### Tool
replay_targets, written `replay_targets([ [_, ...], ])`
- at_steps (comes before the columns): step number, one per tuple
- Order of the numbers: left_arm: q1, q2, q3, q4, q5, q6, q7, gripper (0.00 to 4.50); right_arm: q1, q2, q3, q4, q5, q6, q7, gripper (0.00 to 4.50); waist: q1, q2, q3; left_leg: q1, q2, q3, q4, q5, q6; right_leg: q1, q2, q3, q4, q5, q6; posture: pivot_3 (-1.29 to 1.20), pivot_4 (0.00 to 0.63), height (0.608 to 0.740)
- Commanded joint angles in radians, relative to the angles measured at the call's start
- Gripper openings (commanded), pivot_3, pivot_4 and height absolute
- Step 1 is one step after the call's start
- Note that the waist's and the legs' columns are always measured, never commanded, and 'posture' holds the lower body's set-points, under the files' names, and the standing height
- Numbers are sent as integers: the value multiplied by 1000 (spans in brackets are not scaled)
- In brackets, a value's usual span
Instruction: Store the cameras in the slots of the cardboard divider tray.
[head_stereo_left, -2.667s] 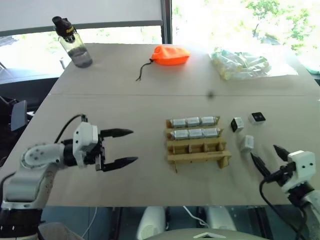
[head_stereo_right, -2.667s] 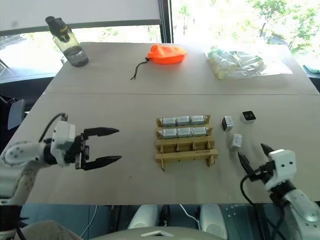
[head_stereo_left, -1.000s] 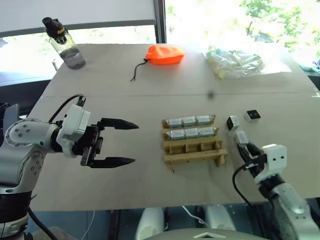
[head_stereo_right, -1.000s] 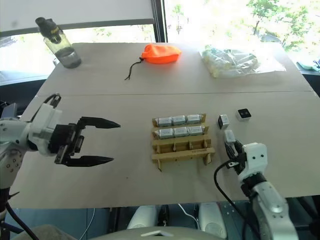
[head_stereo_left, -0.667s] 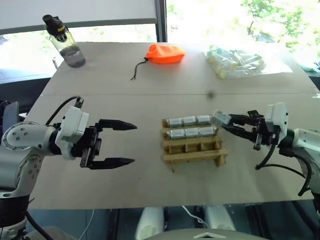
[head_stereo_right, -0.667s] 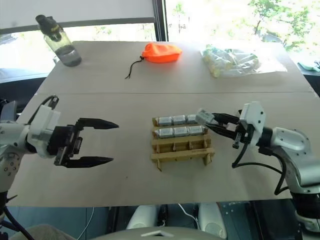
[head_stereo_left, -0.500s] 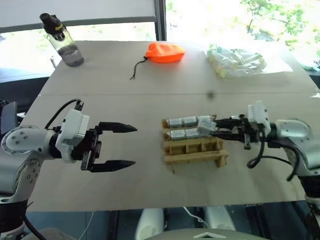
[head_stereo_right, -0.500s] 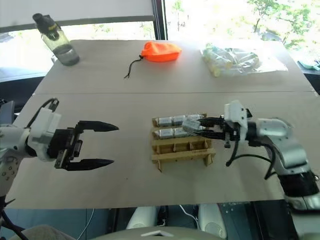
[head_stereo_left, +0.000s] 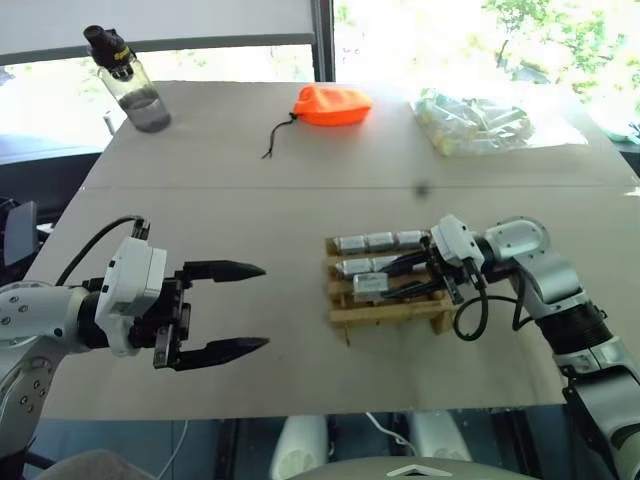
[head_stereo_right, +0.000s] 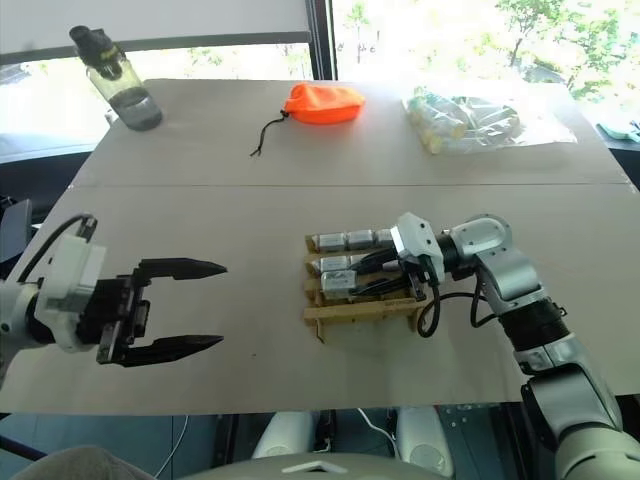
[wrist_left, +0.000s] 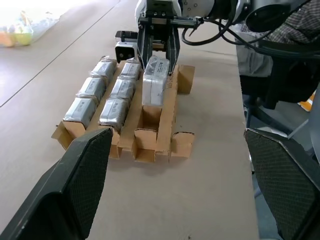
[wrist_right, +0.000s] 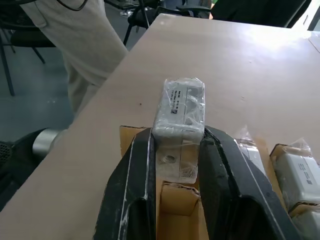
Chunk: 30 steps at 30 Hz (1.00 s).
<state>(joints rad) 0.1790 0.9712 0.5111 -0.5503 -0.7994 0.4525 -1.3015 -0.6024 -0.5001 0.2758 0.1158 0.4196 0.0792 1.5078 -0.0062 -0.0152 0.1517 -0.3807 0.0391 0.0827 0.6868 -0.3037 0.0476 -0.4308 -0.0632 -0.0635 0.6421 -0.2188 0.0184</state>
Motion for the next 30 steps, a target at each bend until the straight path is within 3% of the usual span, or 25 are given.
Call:
replay_targets([
  [1, 18, -6, 37, -40, -18, -1, 13, 4403, -31, 20, 0, 15, -4, -34, 40, 621, -2, 0, 0, 0, 0, 0, 0, 0, 0, 0, 0, 0, 0, 0, 0, 0, 150, 740],
  [21, 8, -1, 13, -27, -6, -4, 23, 4403, -64, 71, 70, 152, -113, -171, 80, 621, -5, 0, 0, 0, 0, 0, 0, 0, -1, 0, 0, 0, 0, 0, 0, 0, 150, 740],
  [30, -25, 7, -4, 0, 4, -11, 11, 4403, -58, 73, 83, 184, -152, -132, 37, 621, -4, 0, 0, 0, 0, 0, 0, 0, -1, 0, 0, 0, 0, 0, 0, 0, 150, 740],
])
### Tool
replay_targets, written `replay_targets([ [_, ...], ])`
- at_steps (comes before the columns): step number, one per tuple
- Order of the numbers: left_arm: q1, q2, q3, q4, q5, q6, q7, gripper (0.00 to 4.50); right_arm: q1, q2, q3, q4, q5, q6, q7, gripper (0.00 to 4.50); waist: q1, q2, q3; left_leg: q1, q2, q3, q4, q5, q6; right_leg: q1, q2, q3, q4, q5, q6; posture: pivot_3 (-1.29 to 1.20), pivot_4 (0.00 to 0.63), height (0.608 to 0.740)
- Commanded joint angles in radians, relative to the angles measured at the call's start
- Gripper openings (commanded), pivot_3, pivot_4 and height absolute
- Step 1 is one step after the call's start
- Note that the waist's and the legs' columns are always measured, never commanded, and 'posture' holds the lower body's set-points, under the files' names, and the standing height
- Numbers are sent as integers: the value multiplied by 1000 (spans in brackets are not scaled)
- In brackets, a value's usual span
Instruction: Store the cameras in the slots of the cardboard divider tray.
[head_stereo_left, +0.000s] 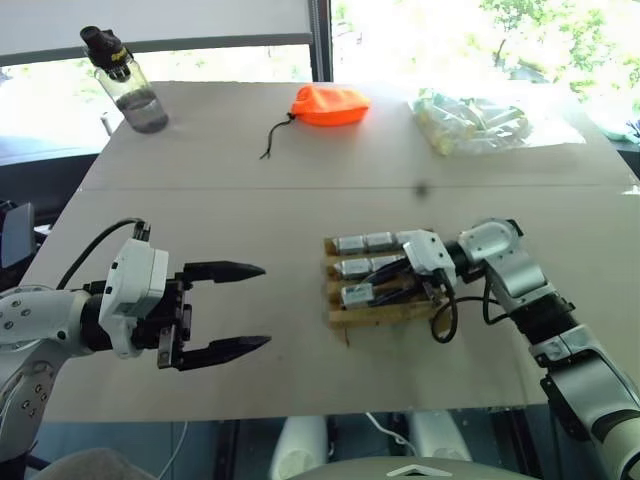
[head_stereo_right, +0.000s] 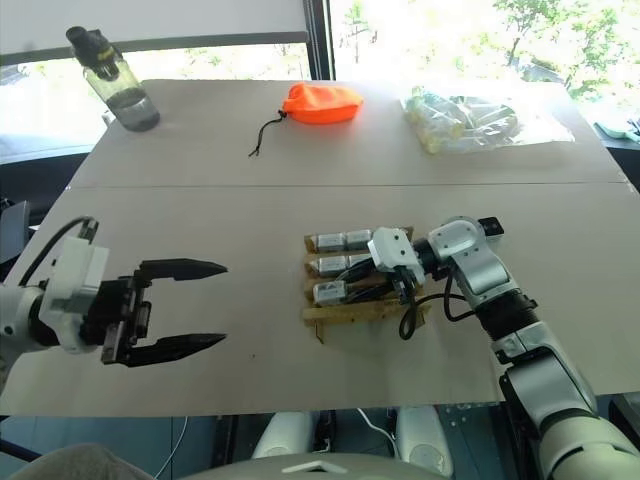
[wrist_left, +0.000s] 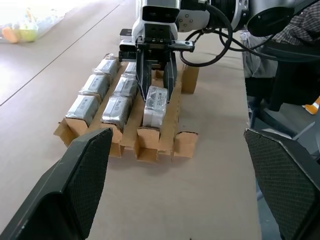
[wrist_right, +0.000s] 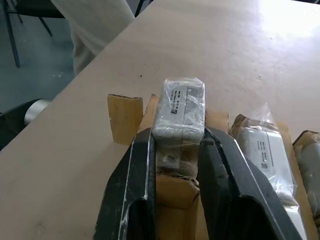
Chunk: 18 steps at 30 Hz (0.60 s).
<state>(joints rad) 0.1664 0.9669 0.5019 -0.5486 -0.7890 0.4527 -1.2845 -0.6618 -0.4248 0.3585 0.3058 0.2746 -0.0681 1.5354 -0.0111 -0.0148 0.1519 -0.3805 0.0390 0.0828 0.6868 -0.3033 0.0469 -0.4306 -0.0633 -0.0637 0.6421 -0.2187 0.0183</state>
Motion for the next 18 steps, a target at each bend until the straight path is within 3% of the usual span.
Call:
replay_targets([
  [1, -17, 11, 2, 2, -6, -12, -7, 4403, 2, -4, 2, -6, -9, 28, 8, 621, 0, 0, 0, 0, 0, 0, 0, 0, 0, 0, 0, 0, 0, 0, 0, 0, 150, 740],
  [5, -26, 12, -4, 10, -3, -15, -13, 4403, 2, -15, 9, -16, -16, 56, 13, 621, 1, 0, 0, 0, 0, 0, 0, 0, 0, 0, 0, 0, 0, 0, 0, 0, 150, 740],
  [6, -28, 13, -6, 11, -5, -13, -17, 4403, 3, -17, 7, -21, -16, 58, 13, 1621, 1, 0, 0, 0, 0, 0, 0, 0, 0, 0, 0, 0, 0, 0, 0, 0, 150, 740],
  [7, -30, 14, -8, 11, -7, -11, -19, 4403, 7, -19, 1, -33, -6, 73, 12, 1812, 1, 0, 0, 0, 0, 0, 0, 0, 0, 0, 0, 0, 0, 0, 0, 0, 150, 740],
  [12, -45, 13, -22, 19, -5, -9, -23, 4403, 27, -49, -41, -155, 67, 195, -3, 4361, 0, 0, 0, 0, 0, 0, 0, 0, 0, 0, 0, 0, 0, 0, 0, 0, 150, 740],
  [18, -71, 11, -50, 34, -1, -16, -28, 4403, 69, -121, -154, -378, 189, 371, -98, 4361, 1, 0, 0, 0, 0, -1, 0, 0, -1, 0, 0, 0, 0, 0, 0, 0, 150, 740],
])
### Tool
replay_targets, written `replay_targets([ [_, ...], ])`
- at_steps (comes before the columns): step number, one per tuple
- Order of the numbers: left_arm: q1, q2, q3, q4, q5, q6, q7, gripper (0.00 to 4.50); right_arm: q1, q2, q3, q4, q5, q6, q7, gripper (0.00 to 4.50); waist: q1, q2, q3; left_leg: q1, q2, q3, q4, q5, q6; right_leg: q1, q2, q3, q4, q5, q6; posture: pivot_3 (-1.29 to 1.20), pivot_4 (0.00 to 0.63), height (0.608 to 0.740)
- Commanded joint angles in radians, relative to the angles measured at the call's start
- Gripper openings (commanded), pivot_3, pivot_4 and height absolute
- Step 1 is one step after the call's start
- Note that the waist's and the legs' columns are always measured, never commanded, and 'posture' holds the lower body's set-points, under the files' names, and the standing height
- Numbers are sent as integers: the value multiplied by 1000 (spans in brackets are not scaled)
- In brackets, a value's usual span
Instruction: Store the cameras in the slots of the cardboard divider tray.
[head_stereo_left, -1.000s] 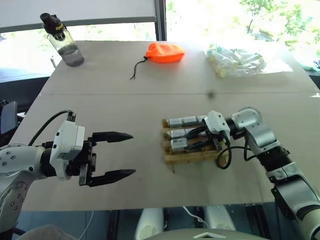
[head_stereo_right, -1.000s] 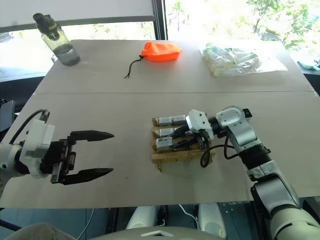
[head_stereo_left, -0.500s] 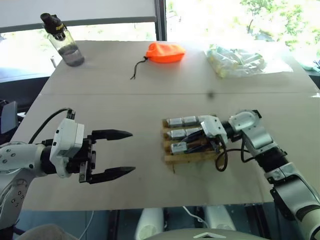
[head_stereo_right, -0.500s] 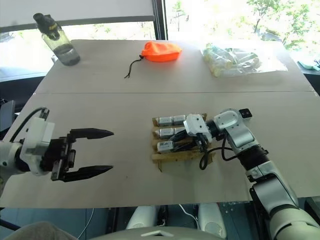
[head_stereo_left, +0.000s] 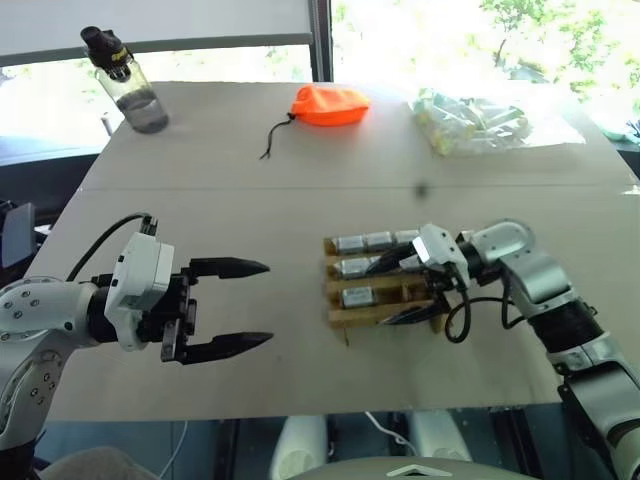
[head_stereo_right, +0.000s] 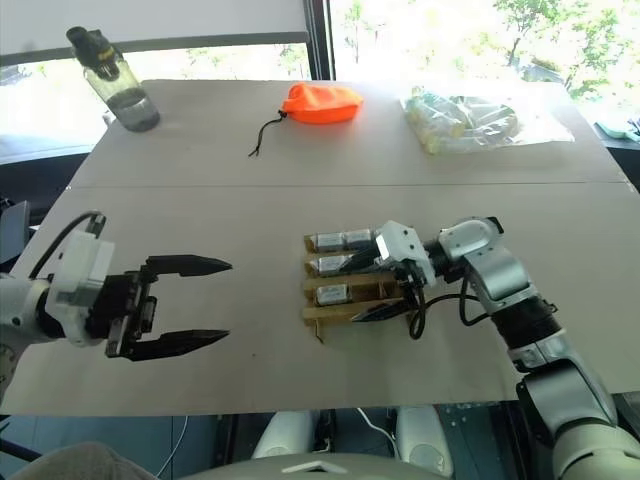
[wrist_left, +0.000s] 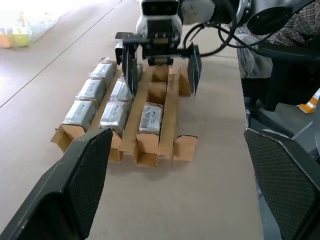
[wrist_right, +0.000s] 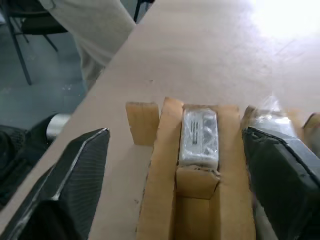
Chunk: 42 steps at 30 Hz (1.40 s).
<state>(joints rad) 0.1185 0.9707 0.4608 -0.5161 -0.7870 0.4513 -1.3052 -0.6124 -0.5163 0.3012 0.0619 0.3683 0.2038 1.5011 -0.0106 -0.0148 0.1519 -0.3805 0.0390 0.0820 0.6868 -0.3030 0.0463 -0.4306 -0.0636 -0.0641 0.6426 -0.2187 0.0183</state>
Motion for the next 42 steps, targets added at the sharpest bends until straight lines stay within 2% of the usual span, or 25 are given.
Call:
replay_targets([
  [1, -31, 6, -17, 5, -2, -16, -8, 4403, 32, -43, -133, -170, 120, 131, -97, 4361, 3, 0, 0, 0, 0, 0, 0, 0, 0, 0, 0, 0, 0, 0, 0, 0, 150, 740],
  [4, -47, 0, -36, 15, 4, -26, -11, 4403, 89, -84, -238, -240, 145, 179, -201, 4361, 8, 0, 0, -1, 0, -1, 0, 0, 0, 0, -1, -1, 0, 0, 0, 0, 150, 740],
  [7, -77, -1, -58, 37, 8, -35, -18, 4403, 186, -94, -367, -297, 145, 203, -367, 4361, 16, 0, 0, -1, -1, -1, 0, 0, 0, 0, -1, -1, -1, 0, 0, 0, 150, 740],
  [11, -170, 2, -110, 99, 21, -57, -46, 4403, 353, 35, -472, -437, 75, 205, -714, 4361, 23, 0, 0, -1, 0, -1, 0, 0, 0, 0, 0, -1, 0, 0, 0, 0, 150, 740],
  [14, -221, -6, -133, 124, 20, -65, -56, 4403, 454, 133, -484, -529, -17, 212, -937, 4361, 20, 0, 0, 0, 0, -1, -1, 1, -2, 0, 1, 0, 0, 0, 0, 0, 150, 740],
  [17, -258, -7, -156, 143, 18, -63, -64, 4403, 576, 212, -473, -612, -103, 270, -1118, 4361, 21, 0, 0, 0, 0, 0, -1, 1, -2, 0, 1, 0, 1, 0, 0, 0, 150, 740],
  [19, -283, -12, -172, 157, 20, -68, -71, 4403, 620, 244, -463, -620, -144, 279, -1189, 4361, 21, 0, 0, 0, 0, 1, -1, 1, -2, 0, 1, 1, 0, 0, 0, 0, 150, 740],
  [24, -372, -40, -209, 228, 61, -116, -72, 4403, 643, 293, -467, -566, -181, 279, -1280, 4361, 19, 0, -1, 1, -1, 2, 0, 1, -2, 0, 2, 3, 0, 0, 1, 0, 150, 740],
  [31, -399, -51, -223, 258, 80, -142, -94, 4403, 611, 346, -476, -507, -110, 309, -1289, 4361, 4, 0, -1, 1, 0, 2, -1, 2, -3, 0, 5, 3, 0, 0, 0, 0, 150, 740],
  [37, -404, -52, -220, 270, 82, -152, -102, 4403, 600, 354, -443, -433, -125, 265, -1283, 4361, 0, 0, -1, 0, 0, 2, -1, 2, -3, 0, 4, 3, 0, 0, 0, 0, 150, 740],
  [40, -395, -47, -208, 275, 80, -147, -103, 4403, 600, 357, -439, -422, -125, 250, -1287, 3686, -1, 0, -1, 1, 0, 2, -1, 2, -2, 0, 3, 4, 0, 0, 0, 0, 150, 740],
  [42, -388, -44, -201, 276, 76, -135, -95, 4403, 601, 360, -437, -419, -121, 241, -1288, 2828, -1, 0, -1, 1, 0, 2, -1, 2, -3, 0, 4, 3, 0, 0, 0, 0, 150, 740],
])
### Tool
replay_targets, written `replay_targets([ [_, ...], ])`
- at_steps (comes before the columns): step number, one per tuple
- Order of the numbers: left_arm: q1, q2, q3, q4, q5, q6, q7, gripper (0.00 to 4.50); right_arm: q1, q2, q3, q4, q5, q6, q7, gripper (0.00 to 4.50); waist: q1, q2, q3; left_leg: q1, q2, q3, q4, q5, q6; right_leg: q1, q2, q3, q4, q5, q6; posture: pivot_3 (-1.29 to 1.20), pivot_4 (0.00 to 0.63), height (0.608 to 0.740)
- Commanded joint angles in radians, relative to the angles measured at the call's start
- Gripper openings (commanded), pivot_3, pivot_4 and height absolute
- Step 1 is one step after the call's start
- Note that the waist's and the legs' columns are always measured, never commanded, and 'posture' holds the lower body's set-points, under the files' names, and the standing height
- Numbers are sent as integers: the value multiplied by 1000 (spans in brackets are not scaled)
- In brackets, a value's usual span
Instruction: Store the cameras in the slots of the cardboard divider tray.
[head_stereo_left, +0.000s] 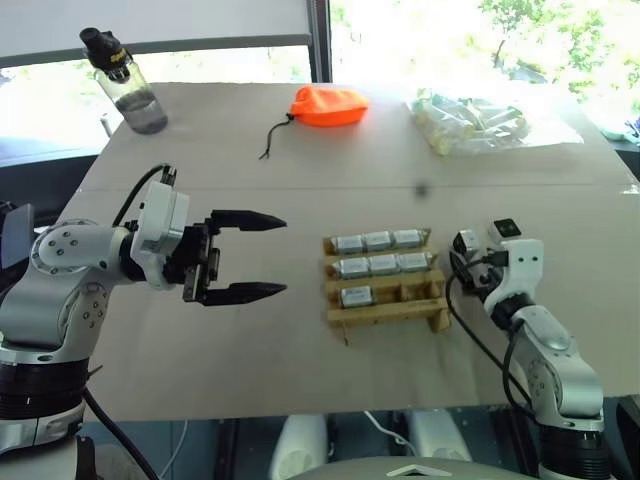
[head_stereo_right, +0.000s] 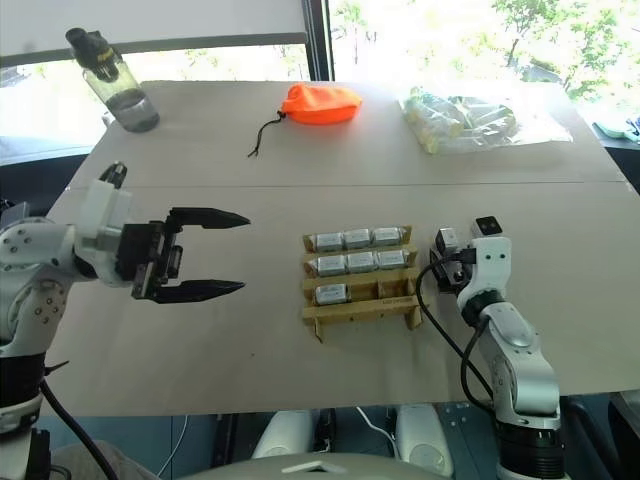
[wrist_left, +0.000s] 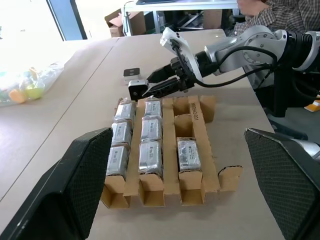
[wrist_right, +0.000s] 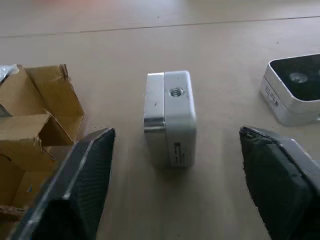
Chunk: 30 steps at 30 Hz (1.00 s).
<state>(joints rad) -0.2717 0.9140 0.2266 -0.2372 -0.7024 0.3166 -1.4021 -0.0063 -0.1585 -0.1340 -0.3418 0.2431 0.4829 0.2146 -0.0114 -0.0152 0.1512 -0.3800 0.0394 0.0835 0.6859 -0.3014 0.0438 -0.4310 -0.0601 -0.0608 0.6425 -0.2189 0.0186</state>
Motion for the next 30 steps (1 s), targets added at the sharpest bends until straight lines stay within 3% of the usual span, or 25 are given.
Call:
replay_targets([
  [1, 4, 14, 36, -3, -16, 13, 8, 4403, -6, 2, 0, -14, 5, -42, 0, 2370, 0, 0, 0, 0, 0, 0, 0, 0, 0, 0, 0, 0, 0, 0, 0, 0, 150, 740],
  [4, 4, 17, 47, -1, -35, 52, 29, 4403, -5, -3, 7, -11, 1, -54, 5, 742, 0, 0, 0, 0, 0, 0, 0, 0, 0, 0, 0, 0, 0, 0, 0, 0, 150, 740],
  [5, 3, 17, 50, -1, -39, 64, 38, 4403, -5, -4, 9, -11, 1, -56, 5, 556, 0, 0, 0, 0, 0, 0, 0, 0, 0, 0, 0, 0, 0, 0, 0, 0, 150, 740],
  [10, 4, 20, 54, 0, -38, 100, 56, 4403, -2, -23, 18, -3, -15, -81, 14, 567, 0, 0, 0, 0, 0, 0, 0, 0, 0, 0, 0, 0, 0, 0, 0, 0, 150, 740],
  [13, -1, 16, 63, -2, -64, 144, 82, 4403, 13, -60, 20, -28, 38, -129, 122, 567, 0, 0, 0, 0, 0, 0, 0, 0, 0, 0, 0, 0, 0, 0, 0, 0, 150, 740],
  [22, -14, 28, 63, -12, -83, 212, 106, 4403, -116, -417, 46, 2, 239, -250, 760, 567, 0, 0, 1, 1, 0, 0, 0, 0, 1, 0, 0, 0, 0, 0, 0, 0, 150, 740],
  [26, -6, 30, 68, -25, -90, 224, 104, 4403, -231, -493, 126, 67, 266, -258, 960, 567, 0, 0, 1, 0, 0, -1, 0, 0, 1, 0, 2, 0, 0, 0, 0, 0, 150, 740],
  [30, 10, 38, 87, -55, -119, 249, 98, 4403, -358, -498, 226, 172, 255, -279, 1119, 567, 1, -2, 1, 0, 0, 0, 1, 0, 1, 0, 2, 0, 0, 0, 0, 0, 150, 740],
])
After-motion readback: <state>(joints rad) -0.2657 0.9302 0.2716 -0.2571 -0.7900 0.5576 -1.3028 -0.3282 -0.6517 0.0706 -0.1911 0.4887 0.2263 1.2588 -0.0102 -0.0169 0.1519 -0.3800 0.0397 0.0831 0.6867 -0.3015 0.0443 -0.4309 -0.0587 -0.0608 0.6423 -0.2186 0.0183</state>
